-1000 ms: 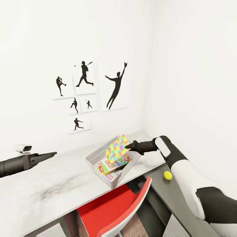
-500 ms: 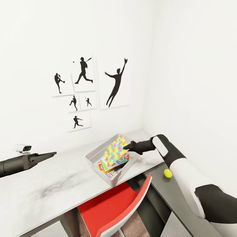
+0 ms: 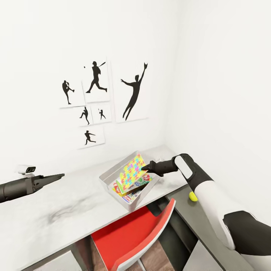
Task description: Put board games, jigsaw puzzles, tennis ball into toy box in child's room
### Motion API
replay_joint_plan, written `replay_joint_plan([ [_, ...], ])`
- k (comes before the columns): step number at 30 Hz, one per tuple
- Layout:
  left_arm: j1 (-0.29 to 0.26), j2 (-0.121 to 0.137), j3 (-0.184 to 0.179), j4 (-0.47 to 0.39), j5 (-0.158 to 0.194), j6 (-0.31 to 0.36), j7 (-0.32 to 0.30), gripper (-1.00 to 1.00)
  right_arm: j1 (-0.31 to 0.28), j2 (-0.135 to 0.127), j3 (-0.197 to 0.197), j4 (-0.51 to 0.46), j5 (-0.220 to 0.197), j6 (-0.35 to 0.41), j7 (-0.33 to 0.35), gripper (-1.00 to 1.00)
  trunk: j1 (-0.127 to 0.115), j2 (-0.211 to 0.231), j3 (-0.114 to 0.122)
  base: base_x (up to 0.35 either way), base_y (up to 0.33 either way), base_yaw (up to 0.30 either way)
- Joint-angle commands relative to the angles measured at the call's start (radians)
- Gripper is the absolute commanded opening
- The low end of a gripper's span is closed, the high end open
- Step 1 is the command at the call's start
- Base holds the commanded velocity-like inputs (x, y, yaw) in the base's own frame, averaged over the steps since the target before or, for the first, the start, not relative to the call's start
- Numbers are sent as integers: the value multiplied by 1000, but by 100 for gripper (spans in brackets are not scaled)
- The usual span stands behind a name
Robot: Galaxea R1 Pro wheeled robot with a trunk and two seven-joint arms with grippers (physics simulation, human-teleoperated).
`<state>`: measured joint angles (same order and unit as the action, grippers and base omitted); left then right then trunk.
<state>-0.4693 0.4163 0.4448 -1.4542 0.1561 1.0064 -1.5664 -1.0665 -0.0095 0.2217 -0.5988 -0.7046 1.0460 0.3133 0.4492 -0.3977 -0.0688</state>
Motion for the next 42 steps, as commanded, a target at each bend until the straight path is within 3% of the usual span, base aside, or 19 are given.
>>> replay_joint_plan([
  [1, -1, 0, 0, 0, -1, 11, -4, 100, -1, 0, 4, -1, 10, 0, 10, -100, 1, -2, -3, 110, 53, 0],
  [8, -1, -1, 0, 0, -2, 11, -4, 100, -1, 0, 5, -3, 11, -4, 9, -100, 1, -2, -3, 137, 64, 0],
  [12, 0, -8, 3, 0, -1, 11, -4, 100, -1, 23, 5, -15, 29, -26, -4, -100, 1, -2, -3, 0, 0, 0],
  [19, 0, 0, 3, 0, 0, 11, -4, 100, -1, 39, 7, -13, 36, -54, -5, -100, 1, -2, -3, 0, 0, 0],
  [28, 0, 2, 3, 0, 0, 11, -4, 100, -1, 42, 7, -10, 39, -105, -5, -100, 1, -2, -3, 0, 0, 0],
  [42, 0, 1, 3, 0, -1, 11, -4, 100, -1, 42, 7, -8, 37, -107, -5, -100, 1, -2, -3, 0, 0, 0],
])
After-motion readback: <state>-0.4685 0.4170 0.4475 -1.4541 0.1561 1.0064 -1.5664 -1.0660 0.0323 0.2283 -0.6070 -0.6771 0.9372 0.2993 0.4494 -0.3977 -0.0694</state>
